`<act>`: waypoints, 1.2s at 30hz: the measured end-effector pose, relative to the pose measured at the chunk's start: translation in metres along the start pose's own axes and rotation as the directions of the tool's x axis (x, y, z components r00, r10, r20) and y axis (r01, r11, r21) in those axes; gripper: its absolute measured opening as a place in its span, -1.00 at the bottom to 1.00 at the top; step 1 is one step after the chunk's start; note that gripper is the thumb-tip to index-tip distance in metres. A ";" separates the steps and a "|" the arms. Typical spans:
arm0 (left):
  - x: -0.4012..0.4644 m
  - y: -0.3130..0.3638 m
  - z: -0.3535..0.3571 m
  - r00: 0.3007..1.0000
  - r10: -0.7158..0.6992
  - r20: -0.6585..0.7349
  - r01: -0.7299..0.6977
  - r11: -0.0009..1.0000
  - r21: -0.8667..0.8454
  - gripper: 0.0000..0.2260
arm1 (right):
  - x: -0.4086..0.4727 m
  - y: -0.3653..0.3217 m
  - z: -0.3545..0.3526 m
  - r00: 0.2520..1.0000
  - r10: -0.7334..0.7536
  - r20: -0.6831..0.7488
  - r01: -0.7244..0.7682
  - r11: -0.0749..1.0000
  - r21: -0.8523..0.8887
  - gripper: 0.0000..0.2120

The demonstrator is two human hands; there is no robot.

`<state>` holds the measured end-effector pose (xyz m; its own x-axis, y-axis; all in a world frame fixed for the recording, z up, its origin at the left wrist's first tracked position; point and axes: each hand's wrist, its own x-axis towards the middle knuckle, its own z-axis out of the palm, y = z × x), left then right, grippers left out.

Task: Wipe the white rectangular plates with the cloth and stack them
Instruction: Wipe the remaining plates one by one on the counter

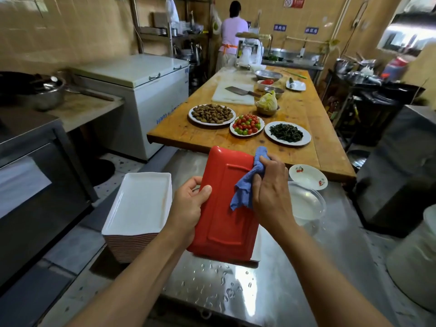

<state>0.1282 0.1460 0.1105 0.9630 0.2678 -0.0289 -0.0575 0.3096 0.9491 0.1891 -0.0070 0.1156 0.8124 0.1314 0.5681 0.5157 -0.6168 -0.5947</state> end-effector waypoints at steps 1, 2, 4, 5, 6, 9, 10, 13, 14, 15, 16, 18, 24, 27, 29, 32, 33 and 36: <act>0.001 -0.001 0.002 1.000 -0.001 -0.011 0.001 1.000 -0.019 -0.89 | -0.001 -0.001 0.001 0.999 0.052 -0.009 -0.052 0.999 0.017 -0.70; 0.002 -0.002 0.005 1.000 -0.004 -0.021 0.003 0.999 -0.038 -0.88 | -0.003 -0.002 0.003 0.995 0.096 -0.010 -0.096 0.995 0.024 -0.71; 0.004 -0.005 0.009 0.999 -0.011 -0.048 0.007 0.997 -0.073 -0.87 | -0.008 -0.003 0.005 0.985 0.175 0.000 -0.174 0.984 0.032 -0.73; 0.006 -0.007 0.011 0.998 -0.015 -0.063 0.009 0.996 -0.094 -0.87 | -0.012 -0.003 0.005 0.977 0.211 0.009 -0.212 0.977 0.040 -0.73; 0.007 -0.008 0.014 0.997 -0.020 -0.076 0.011 0.992 -0.123 -0.87 | -0.017 -0.004 0.005 0.970 0.244 0.021 -0.245 0.968 0.051 -0.73; 0.015 -0.011 0.020 0.992 -0.041 -0.123 0.013 0.975 -0.221 -0.89 | -0.036 -0.004 0.002 0.955 0.289 0.070 -0.295 0.951 0.094 -0.70; 0.018 -0.011 0.021 0.990 -0.042 -0.137 0.008 0.971 -0.239 -0.89 | -0.042 -0.004 0.000 0.953 0.290 0.085 -0.298 0.949 0.105 -0.68; 0.025 -0.014 0.024 0.985 -0.041 -0.167 -0.003 0.967 -0.256 -0.89 | -0.051 -0.001 -0.007 0.940 0.321 0.119 -0.335 0.932 0.136 -0.63; 0.026 -0.016 0.025 0.984 -0.045 -0.171 -0.001 0.965 -0.263 -0.89 | -0.050 0.000 -0.010 0.927 0.350 0.137 -0.369 0.916 0.158 -0.60; 0.026 -0.018 0.026 0.984 -0.051 -0.170 0.003 0.963 -0.271 -0.88 | -0.047 0.002 -0.013 0.908 0.387 0.164 -0.413 0.891 0.187 -0.56; 0.026 -0.021 0.028 0.985 -0.055 -0.161 0.007 0.960 -0.281 -0.88 | -0.043 0.004 -0.016 0.883 0.427 0.194 -0.464 0.859 0.218 -0.51; 0.025 -0.026 0.030 0.991 -0.055 -0.125 0.019 0.961 -0.277 -0.88 | -0.033 0.012 -0.020 0.831 0.500 0.243 -0.553 0.793 0.256 -0.47; 0.022 -0.025 0.019 0.980 -0.149 0.134 0.145 0.989 0.039 -0.92 | -0.026 0.028 -0.023 0.783 0.575 0.238 -0.619 0.759 0.202 -0.53; 0.027 -0.004 0.011 0.992 -0.058 0.111 0.015 0.935 0.354 -0.38 | -0.024 0.031 -0.033 0.817 0.514 0.261 -0.554 0.825 0.108 -0.47; 0.034 0.019 0.009 0.989 0.085 0.121 -0.139 0.816 0.562 -0.09 | -0.024 0.030 -0.041 0.829 0.463 0.315 -0.510 0.856 0.082 -0.47; 0.048 0.051 0.015 0.933 0.038 0.357 -0.294 0.652 0.699 -0.28 | -0.023 0.027 -0.054 0.843 0.366 0.394 -0.428 0.900 0.079 -0.46; 0.051 0.058 0.018 0.904 -0.047 0.424 -0.295 0.650 0.700 -0.39 | -0.021 0.026 -0.058 0.844 0.339 0.416 -0.403 0.912 0.075 -0.47; 0.056 0.062 0.023 0.826 -0.166 0.538 -0.266 0.728 0.632 -0.59 | -0.015 0.026 -0.068 0.840 0.295 0.455 -0.362 0.930 0.066 -0.49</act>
<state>0.1842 0.1590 0.1752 0.9470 -0.3210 -0.0126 -0.1314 -0.4227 0.8967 0.1719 -0.0784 0.1303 0.9585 0.2816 0.0435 0.2035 -0.5698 -0.7962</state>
